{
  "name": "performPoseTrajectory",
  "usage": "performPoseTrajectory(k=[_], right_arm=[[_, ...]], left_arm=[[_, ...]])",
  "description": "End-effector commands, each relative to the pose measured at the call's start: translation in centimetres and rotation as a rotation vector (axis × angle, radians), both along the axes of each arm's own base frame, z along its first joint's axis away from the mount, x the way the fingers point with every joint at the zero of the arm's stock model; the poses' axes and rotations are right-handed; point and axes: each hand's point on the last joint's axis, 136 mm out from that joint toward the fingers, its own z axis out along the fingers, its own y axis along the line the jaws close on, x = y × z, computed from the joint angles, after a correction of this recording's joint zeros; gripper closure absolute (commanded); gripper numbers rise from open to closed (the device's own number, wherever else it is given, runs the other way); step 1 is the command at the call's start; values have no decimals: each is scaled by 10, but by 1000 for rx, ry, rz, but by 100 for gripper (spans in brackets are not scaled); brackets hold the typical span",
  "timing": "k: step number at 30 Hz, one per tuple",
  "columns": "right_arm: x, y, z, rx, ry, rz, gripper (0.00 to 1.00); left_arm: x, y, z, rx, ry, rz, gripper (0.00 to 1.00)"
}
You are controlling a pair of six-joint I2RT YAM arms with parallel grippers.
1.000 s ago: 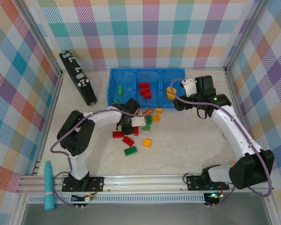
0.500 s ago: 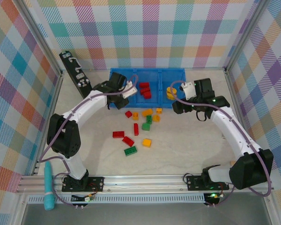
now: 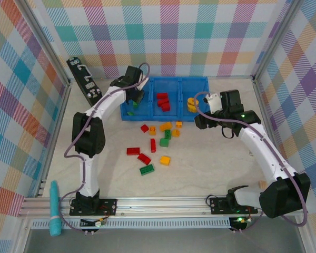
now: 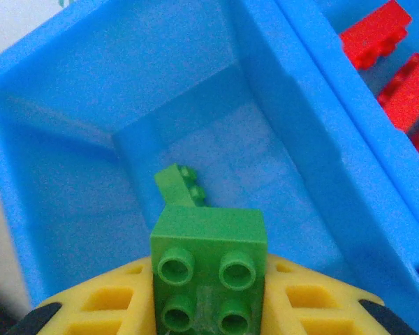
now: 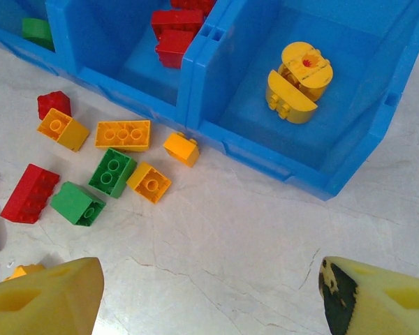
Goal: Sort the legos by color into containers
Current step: Place the lego in the container.
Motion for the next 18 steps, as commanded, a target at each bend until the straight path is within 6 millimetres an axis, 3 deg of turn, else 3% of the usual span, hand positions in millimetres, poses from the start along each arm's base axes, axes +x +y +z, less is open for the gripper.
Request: performPoseTrajectory(k=[1, 5, 9, 14, 18], right_arm=[[0, -2, 4, 14, -9, -14, 19], [1, -3, 7, 10, -15, -13, 19], [2, -3, 9, 6, -20, -13, 19], [5, 0, 12, 20, -26, -4, 18], [8, 2, 13, 25, -37, 8, 18]], left_arm=[[20, -1, 1, -128, -14, 89, 68], [29, 0, -14, -138, 3, 141, 63], [28, 3, -12, -135, 3, 156, 55], [19, 6, 24, -148, -39, 162, 49], [-15, 12, 68, -146, -52, 184, 49]])
